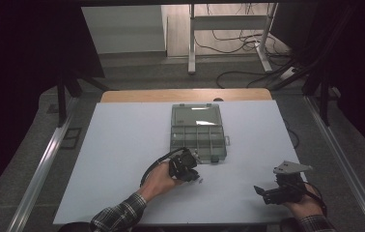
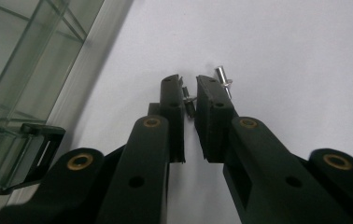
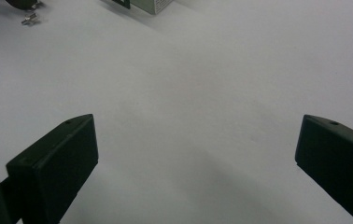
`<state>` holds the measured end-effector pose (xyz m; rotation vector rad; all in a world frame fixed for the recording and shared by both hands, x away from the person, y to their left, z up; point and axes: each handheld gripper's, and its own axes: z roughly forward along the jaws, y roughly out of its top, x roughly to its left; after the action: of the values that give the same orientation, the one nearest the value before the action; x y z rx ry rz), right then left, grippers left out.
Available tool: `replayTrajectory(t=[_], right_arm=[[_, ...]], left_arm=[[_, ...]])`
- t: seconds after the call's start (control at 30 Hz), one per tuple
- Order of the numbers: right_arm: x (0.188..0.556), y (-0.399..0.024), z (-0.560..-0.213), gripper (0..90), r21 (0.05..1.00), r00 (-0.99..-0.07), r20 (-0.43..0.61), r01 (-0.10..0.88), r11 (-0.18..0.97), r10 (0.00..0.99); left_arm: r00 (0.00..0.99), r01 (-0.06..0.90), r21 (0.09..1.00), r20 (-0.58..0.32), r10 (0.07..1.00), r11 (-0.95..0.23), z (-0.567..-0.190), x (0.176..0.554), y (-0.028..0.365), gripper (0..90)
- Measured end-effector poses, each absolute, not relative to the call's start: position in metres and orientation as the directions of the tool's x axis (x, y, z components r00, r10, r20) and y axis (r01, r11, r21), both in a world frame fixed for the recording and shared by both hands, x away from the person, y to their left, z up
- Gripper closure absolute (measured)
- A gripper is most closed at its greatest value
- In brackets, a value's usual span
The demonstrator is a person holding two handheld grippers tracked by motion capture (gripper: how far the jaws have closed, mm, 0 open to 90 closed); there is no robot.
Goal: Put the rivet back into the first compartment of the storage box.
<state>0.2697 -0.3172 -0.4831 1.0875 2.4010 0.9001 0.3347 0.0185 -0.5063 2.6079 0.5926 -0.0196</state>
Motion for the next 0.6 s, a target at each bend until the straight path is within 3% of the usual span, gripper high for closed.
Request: replayTrajectory(t=[0.6], right_arm=[[0.270,-0.317,-0.483,0.0,0.674,-0.641,-0.056,0.541,0.503,0.765]], left_arm=[[0.872,0.479,0.485,-0.165,0.461,-0.732,-0.464,0.352,0.051,81.8]])
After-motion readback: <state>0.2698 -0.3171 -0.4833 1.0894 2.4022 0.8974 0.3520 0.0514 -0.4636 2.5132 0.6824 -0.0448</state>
